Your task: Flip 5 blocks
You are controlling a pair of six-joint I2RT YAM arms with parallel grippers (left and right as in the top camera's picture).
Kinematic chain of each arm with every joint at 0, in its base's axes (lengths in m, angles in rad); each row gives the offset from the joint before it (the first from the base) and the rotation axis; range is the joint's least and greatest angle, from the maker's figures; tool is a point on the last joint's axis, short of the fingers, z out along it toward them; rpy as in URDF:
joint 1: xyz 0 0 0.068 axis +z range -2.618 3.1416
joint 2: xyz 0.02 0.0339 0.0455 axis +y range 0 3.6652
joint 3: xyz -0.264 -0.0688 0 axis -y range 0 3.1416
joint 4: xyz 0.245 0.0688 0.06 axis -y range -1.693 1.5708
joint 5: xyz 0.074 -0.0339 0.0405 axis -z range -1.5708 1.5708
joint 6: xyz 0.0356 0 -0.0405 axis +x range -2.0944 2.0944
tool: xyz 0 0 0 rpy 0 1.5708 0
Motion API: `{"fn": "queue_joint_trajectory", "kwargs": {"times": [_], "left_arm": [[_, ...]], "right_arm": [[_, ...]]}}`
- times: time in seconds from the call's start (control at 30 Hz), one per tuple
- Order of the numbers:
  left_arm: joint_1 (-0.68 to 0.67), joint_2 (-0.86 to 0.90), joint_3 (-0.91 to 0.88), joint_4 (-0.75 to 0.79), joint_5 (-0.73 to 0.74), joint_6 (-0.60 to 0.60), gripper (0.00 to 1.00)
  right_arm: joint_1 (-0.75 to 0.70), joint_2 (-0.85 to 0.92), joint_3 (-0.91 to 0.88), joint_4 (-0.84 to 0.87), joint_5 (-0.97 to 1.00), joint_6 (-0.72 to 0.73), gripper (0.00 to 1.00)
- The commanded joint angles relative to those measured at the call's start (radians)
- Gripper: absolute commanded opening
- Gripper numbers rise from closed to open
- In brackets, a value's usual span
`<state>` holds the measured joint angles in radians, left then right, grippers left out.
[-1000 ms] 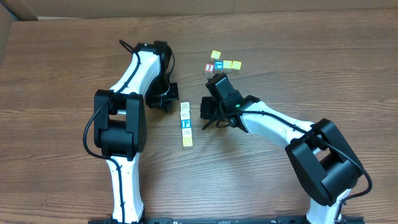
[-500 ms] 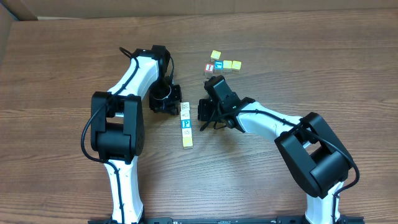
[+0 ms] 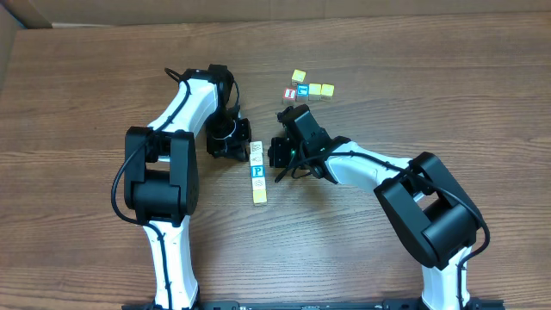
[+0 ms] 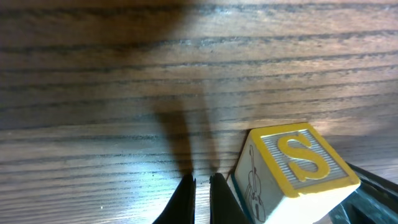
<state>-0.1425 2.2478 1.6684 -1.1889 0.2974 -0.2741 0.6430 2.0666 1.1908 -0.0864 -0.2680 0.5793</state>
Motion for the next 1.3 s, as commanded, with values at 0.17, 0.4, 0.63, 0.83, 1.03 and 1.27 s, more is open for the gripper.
{"fn": "queue_joint_trajectory", "kwargs": {"times": [0.17, 0.4, 0.63, 0.83, 1.03, 1.27], "left_arm": [[0.005, 0.005, -0.010, -0.004, 0.018, 0.027, 0.04], [0.005, 0.005, -0.010, -0.003, 0.019, 0.027, 0.04], [0.005, 0.005, -0.010, -0.003, 0.036, 0.027, 0.04], [0.005, 0.005, -0.010, 0.004, 0.048, 0.028, 0.04], [0.005, 0.005, -0.010, 0.004, 0.048, 0.028, 0.04], [0.005, 0.005, -0.010, 0.011, 0.048, 0.028, 0.04]], "right_arm": [[0.001, 0.011, -0.002, 0.023, -0.026, -0.010, 0.04], [0.001, 0.011, -0.002, 0.042, -0.026, -0.011, 0.04], [0.001, 0.011, -0.002, 0.063, -0.026, -0.011, 0.04], [0.001, 0.011, -0.002, 0.061, -0.026, -0.011, 0.04], [0.001, 0.011, -0.002, 0.061, -0.026, -0.011, 0.04], [0.003, 0.011, -0.002, 0.063, -0.026, -0.011, 0.04]]}}
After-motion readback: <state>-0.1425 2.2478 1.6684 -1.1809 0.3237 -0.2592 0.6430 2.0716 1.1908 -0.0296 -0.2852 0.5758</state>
